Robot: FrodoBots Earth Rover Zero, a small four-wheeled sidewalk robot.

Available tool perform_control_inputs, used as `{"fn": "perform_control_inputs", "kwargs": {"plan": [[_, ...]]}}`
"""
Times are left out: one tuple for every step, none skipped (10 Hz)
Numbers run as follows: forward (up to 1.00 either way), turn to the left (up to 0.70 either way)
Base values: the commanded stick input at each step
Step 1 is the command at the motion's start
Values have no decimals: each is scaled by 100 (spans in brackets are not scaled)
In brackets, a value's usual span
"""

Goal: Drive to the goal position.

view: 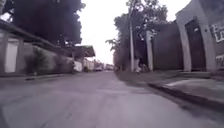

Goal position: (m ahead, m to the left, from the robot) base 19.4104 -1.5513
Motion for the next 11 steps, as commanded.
{"fn": "perform_control_inputs", "kwargs": {"plan": [[70, 0], [70, 0], [70, 0], [70, 0], [70, -4], [70, -13], [70, -27], [70, -35], [70, -35], [70, -35], [70, -23]]}}
